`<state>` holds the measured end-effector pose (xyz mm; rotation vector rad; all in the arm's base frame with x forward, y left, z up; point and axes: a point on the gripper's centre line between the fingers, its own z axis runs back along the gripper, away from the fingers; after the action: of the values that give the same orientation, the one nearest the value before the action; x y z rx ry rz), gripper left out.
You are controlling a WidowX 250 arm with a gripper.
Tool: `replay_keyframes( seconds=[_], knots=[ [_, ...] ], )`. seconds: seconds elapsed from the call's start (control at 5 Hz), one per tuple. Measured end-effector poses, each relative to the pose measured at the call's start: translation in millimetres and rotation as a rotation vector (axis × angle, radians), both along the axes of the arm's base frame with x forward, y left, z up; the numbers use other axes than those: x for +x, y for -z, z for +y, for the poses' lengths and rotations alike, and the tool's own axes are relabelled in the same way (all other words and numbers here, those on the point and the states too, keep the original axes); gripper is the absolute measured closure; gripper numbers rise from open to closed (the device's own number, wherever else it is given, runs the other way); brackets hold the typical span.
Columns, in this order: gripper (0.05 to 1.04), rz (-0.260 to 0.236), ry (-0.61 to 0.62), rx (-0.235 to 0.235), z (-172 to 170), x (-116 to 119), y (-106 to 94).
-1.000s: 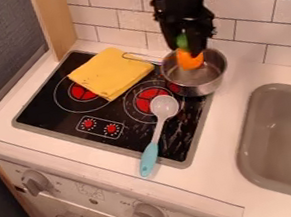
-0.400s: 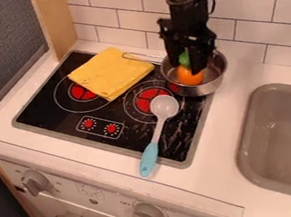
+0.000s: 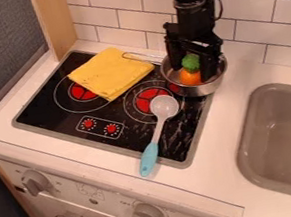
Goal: Take the carrot and put it in the silver pot.
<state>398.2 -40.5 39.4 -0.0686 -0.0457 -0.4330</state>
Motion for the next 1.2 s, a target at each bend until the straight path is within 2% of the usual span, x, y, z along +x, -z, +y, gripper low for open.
replay_keyframes(
  seconds=[0.2, 0.4, 0.6, 0.8, 1.2],
  knots=[
    [0.079, -0.077, -0.055, 0.036, 3, -8, -37.0],
    [0.083, -0.095, -0.172, 0.113, 11, -30, -61.5],
    [0.083, -0.076, -0.241, 0.113, 13, -45, -62.4],
    [0.083, -0.052, -0.281, 0.114, 22, -52, -53.9],
    [0.083, -0.052, -0.285, 0.115, 23, -52, -53.9]
  ],
)
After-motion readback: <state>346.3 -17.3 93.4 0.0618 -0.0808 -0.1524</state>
